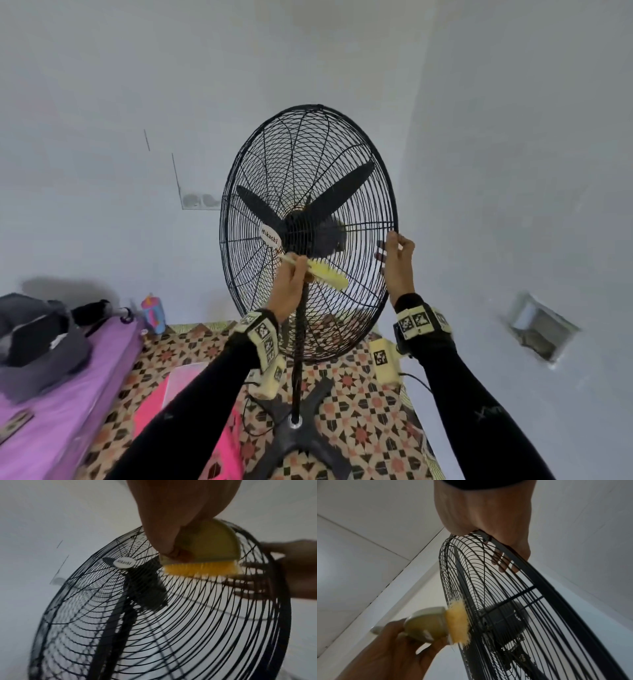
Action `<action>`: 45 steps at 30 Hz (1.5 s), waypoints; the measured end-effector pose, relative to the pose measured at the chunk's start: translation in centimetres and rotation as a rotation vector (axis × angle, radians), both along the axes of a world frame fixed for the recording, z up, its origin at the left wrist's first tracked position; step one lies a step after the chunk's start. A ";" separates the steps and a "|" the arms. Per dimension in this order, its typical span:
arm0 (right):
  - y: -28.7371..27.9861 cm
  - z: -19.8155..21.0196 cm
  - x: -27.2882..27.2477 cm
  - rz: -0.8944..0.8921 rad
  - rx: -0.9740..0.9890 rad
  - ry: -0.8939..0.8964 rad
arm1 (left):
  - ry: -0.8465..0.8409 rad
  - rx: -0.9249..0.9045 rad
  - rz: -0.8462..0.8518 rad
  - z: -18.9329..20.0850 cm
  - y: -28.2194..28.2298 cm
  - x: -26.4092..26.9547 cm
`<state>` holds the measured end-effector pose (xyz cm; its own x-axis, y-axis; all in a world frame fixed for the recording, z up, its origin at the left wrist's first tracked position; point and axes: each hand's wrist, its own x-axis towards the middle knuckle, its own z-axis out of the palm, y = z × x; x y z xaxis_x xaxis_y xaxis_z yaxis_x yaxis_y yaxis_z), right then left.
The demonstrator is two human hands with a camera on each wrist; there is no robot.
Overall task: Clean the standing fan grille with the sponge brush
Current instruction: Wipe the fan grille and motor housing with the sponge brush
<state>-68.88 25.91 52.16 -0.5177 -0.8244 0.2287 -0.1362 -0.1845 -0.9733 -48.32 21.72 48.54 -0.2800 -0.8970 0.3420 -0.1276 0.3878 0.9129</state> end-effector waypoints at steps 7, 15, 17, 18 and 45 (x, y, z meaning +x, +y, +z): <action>0.2 0.7 0.8 0.004 0.001 0.012 | 0.139 -0.210 -0.053 10.1 -0.2 -1.6; 0.7 0.5 -0.7 0.062 0.063 -0.108 | -0.058 -0.085 -0.101 -1.0 3.8 -1.5; 0.8 0.9 -0.3 0.072 0.066 -0.098 | -0.021 -0.104 -0.099 1.6 3.4 -1.5; 1.1 1.3 0.2 0.081 0.065 -0.088 | 0.016 -0.138 -0.081 3.9 3.3 -1.8; 2.9 2.1 -1.0 0.311 0.033 -0.290 | -0.179 -0.252 0.036 0.7 6.5 -3.9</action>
